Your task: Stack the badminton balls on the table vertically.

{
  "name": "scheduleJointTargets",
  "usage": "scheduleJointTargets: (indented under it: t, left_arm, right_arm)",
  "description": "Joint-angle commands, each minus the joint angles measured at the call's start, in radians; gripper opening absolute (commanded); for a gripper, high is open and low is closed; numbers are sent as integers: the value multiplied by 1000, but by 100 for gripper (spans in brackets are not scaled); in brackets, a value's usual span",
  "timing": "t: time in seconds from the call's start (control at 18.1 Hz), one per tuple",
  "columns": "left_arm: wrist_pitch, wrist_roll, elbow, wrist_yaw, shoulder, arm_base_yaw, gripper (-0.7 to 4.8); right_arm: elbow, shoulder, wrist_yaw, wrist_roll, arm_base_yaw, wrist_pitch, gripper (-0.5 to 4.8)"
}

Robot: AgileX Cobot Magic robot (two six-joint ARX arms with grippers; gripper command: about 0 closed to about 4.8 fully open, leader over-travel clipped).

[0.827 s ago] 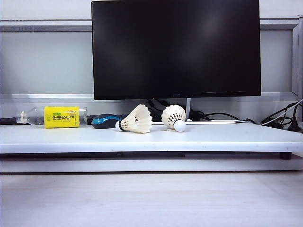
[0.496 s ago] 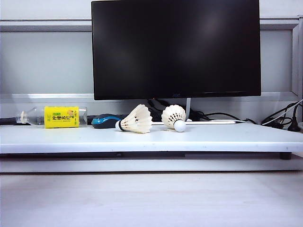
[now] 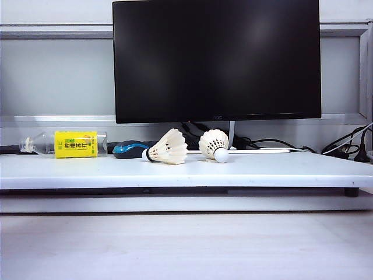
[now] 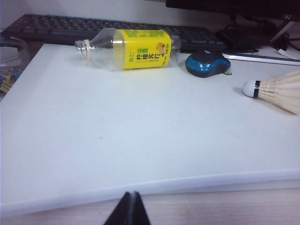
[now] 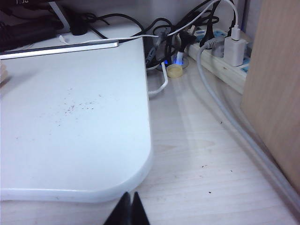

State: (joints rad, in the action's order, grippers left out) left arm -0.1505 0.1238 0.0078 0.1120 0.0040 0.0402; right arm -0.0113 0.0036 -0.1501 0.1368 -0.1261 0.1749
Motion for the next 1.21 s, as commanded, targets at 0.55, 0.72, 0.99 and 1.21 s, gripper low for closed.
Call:
scheduleJointTargets:
  t: [0.55,0.72,0.99,1.21]
  left_arm:
    - [-9,6,-3,5,-3,0,-2]
    - [-6,85,-3,7,-3,0,-2]
    - [-5,165,-2,61,-3,0,-2]
    - [4,243,-2,61,-3,0,-2]
  right_arm:
    - [-1,-2,-5,10,-4,5,-5]
    - [-2,-2,34,213,-5,6,-5]
    - [-2,-2,156,280,-4,-27,-5]
    - [-2,-2,248,291,-5,-35,0]
